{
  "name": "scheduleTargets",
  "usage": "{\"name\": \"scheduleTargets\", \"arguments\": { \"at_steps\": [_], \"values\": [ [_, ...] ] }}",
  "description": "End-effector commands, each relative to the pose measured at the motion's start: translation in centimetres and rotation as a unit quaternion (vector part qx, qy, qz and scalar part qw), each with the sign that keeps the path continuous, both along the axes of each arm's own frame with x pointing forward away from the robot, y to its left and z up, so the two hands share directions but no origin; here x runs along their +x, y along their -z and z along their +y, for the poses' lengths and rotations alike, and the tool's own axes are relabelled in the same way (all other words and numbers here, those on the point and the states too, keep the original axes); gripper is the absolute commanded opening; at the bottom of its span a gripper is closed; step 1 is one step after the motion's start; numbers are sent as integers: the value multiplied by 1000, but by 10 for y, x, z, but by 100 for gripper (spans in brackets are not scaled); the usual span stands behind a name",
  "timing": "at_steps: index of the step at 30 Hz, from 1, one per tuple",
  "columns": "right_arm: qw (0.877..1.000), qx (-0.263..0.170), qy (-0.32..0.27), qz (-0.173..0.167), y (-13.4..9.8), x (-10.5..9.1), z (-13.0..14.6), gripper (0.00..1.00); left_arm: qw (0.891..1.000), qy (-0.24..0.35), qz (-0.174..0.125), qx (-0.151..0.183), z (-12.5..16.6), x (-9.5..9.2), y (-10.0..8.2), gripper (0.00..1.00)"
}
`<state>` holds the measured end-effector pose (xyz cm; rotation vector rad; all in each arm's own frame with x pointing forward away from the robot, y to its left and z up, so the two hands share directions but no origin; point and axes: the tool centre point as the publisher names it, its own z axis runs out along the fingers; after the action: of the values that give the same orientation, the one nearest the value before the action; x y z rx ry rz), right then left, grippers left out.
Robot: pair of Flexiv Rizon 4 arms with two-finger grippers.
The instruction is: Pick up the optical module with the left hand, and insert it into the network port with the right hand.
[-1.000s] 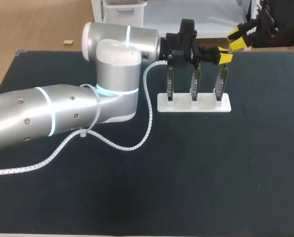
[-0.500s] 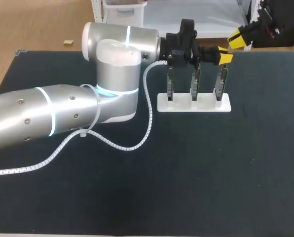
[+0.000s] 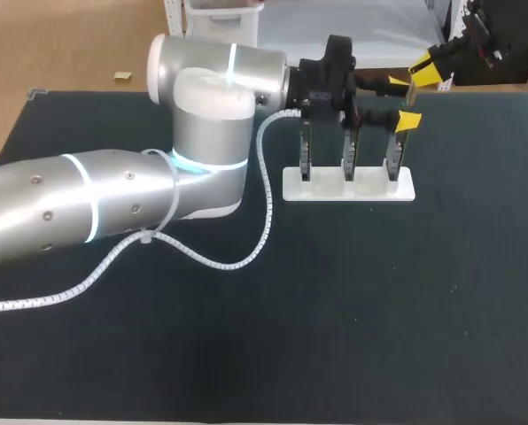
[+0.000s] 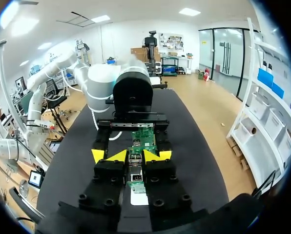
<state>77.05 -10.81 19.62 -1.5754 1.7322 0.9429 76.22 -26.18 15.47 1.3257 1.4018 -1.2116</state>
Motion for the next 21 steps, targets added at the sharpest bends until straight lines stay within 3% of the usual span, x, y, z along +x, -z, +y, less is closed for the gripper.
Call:
{"name": "scheduleTargets", "arguments": {
  "at_steps": [1, 5, 9, 11, 18, 20, 21],
  "values": [
    [1000, -1, 2, -1, 0, 0, 0, 0, 999, -2, 0, 35, 3, -3, -6, 100],
    [1000, -1, 3, -1, 0, 1, -1, 0, 998, -6, -6, 57, 8, -4, -5, 100],
    [1000, -2, 3, -1, 0, 1, -1, 0, 995, -7, -17, 103, 12, -7, -2, 100],
    [1000, -2, 3, -2, 0, 2, -1, 0, 992, -6, -7, 123, 15, -8, 3, 100],
    [1000, -2, 2, -3, -1, 2, -1, 0, 987, -9, -1, 160, 23, -5, 12, 100],
    [1000, -3, 2, -4, -1, 2, -1, 0, 989, -2, 9, 151, 25, -4, 14, 100],
    [1000, -3, 2, -4, -1, 2, -1, 0, 986, 2, 1, 166, 26, -3, 15, 100]
  ]
}}
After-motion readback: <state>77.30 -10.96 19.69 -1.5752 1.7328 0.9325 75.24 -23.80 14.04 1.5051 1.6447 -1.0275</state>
